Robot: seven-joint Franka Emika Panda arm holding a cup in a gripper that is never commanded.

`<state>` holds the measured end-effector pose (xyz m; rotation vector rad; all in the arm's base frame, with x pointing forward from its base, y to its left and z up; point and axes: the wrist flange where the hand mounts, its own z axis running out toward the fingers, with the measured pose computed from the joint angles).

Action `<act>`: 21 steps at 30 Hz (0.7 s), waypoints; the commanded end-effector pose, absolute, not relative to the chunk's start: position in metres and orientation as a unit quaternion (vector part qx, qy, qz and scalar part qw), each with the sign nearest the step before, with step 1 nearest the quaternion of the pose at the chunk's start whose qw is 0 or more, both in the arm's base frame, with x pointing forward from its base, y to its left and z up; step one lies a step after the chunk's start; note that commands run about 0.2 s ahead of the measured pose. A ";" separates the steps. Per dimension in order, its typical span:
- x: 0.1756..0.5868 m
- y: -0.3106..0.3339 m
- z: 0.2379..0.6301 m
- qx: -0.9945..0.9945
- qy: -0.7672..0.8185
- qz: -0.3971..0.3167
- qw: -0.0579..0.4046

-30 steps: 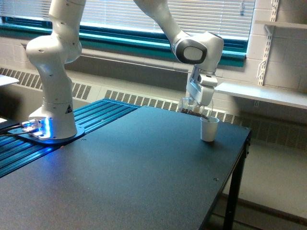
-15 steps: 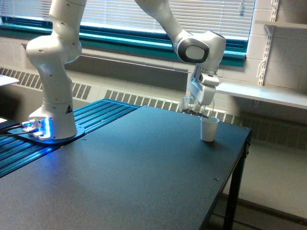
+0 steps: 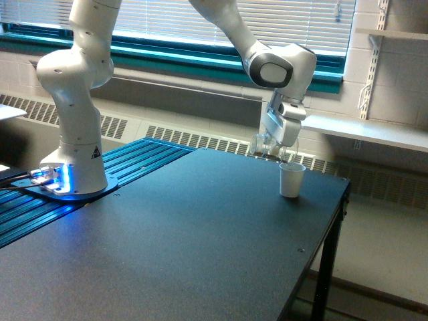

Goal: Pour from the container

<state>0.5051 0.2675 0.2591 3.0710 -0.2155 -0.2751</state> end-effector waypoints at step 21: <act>0.500 0.271 0.263 0.990 -0.065 -0.124 0.021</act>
